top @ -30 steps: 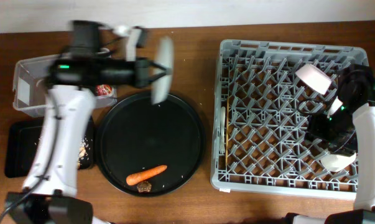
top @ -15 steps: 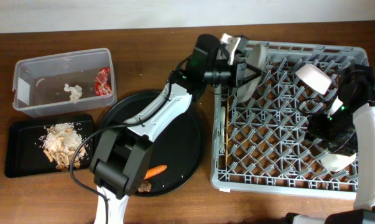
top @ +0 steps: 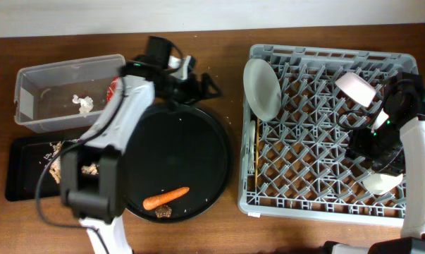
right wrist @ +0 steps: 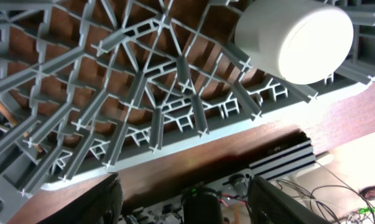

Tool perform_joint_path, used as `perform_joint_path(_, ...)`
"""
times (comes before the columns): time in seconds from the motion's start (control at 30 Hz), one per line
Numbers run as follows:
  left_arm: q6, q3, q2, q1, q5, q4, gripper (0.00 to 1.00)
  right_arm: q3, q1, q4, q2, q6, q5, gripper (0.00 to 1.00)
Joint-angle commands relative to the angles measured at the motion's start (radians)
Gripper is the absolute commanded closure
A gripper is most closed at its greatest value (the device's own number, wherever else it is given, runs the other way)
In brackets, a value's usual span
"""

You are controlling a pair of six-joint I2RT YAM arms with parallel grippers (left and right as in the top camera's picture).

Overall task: Sort waste into correct bins and load items into the dishwasher rack
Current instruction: 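Carry the white plate with the left gripper and stand it in the rack, then grasp the carrot with the left gripper and drop it on the black tray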

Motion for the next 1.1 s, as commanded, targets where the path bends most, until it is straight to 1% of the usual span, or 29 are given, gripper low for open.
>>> perform_joint_path(0.0,0.102,0.01,-0.199,0.076,-0.445,-0.332,0.01,0.005,-0.006,-0.002,-0.008,0.007,0.011,0.32)
perform_joint_path(0.03,0.103,0.01,-0.21,0.095,-0.508,-0.482,0.01,0.005,-0.006,-0.002,-0.008,0.007,0.011,0.32)
perform_joint_path(0.07,0.101,0.002,-0.21,0.098,-0.542,-0.572,0.01,0.005,-0.006,-0.002,-0.008,0.007,0.011,0.32)
perform_joint_path(0.1,0.092,-0.024,-0.21,0.098,-0.55,-0.629,0.01,0.005,-0.006,-0.002,-0.008,0.007,0.011,0.32)
perform_joint_path(0.13,0.092,-0.058,-0.21,0.098,-0.551,-0.655,0.01,0.005,-0.006,-0.002,-0.008,0.007,0.011,0.32)
perform_joint_path(0.2,0.09,-0.147,-0.21,0.078,-0.555,-0.655,0.01,0.005,-0.006,-0.002,-0.008,0.007,0.011,0.32)
perform_joint_path(0.23,-0.008,-0.215,-0.21,0.048,-0.552,-0.637,0.01,0.005,-0.006,-0.001,-0.008,0.007,0.011,0.32)
perform_joint_path(0.3,-0.118,-0.308,-0.212,-0.017,-0.493,-0.589,0.01,0.005,-0.006,0.0,-0.008,0.007,0.011,0.32)
perform_joint_path(0.33,-0.205,-0.353,-0.212,-0.066,-0.447,-0.558,0.01,0.005,-0.006,0.002,-0.008,0.007,0.011,0.32)
perform_joint_path(0.37,-0.309,-0.381,-0.212,-0.098,-0.448,-0.557,0.01,0.005,-0.006,0.002,-0.008,0.007,0.011,0.32)
perform_joint_path(0.43,-0.602,-0.427,-0.212,-0.163,-0.447,-0.558,0.02,0.005,-0.006,0.002,-0.008,0.007,0.008,0.32)
perform_joint_path(0.47,-0.652,-0.433,-0.212,-0.185,-0.449,-0.558,0.02,0.005,-0.006,0.002,-0.008,0.007,0.008,0.32)
perform_joint_path(0.53,-0.8,-0.459,-0.212,-0.24,-0.456,-0.548,0.01,0.005,-0.006,0.002,-0.008,0.007,0.008,0.32)
perform_joint_path(0.57,-0.847,-0.492,-0.212,-0.264,-0.456,-0.492,0.01,0.005,-0.006,0.002,-0.008,0.006,0.0,0.32)
perform_joint_path(0.63,-0.911,-0.573,-0.212,-0.264,-0.448,-0.358,0.01,0.005,-0.006,0.002,-0.008,0.007,0.0,0.32)
perform_joint_path(0.7,-0.944,-0.63,-0.212,-0.245,-0.454,-0.239,0.01,0.005,-0.006,0.002,-0.008,0.006,-0.007,0.32)
perform_joint_path(0.77,-0.965,-0.697,-0.212,-0.226,-0.562,-0.105,0.01,0.005,-0.006,0.002,-0.008,0.006,-0.008,0.32)
perform_joint_path(0.83,-0.964,-0.729,-0.212,-0.205,-0.678,-0.06,0.01,0.005,-0.006,0.002,-0.008,0.006,-0.008,0.32)
perform_joint_path(0.87,-0.958,-0.729,-0.212,-0.186,-0.736,-0.061,0.04,0.005,-0.006,0.002,-0.008,0.006,-0.007,0.32)
perform_joint_path(0.93,-0.893,-0.729,-0.212,-0.131,-0.851,-0.063,0.1,0.005,-0.006,0.002,-0.008,0.006,-0.007,0.32)
perform_joint_path(0.97,-0.848,-0.727,-0.212,-0.109,-0.891,-0.063,0.09,0.005,-0.006,0.002,-0.008,0.006,-0.007,0.32)
perform_joint_path(1.0,-0.745,-0.72,-0.212,-0.085,-0.913,-0.056,0.09,0.005,-0.006,0.003,-0.008,0.006,-0.007,0.32)
perform_joint_path(1.03,-0.665,-0.711,-0.212,-0.074,-0.913,-0.051,0.05,0.005,-0.006,0.005,-0.008,0.006,-0.007,0.32)
perform_joint_path(1.07,-0.622,-0.706,-0.212,-0.074,-0.913,-0.051,0.04,0.005,-0.006,0.005,-0.008,0.006,-0.007,0.32)
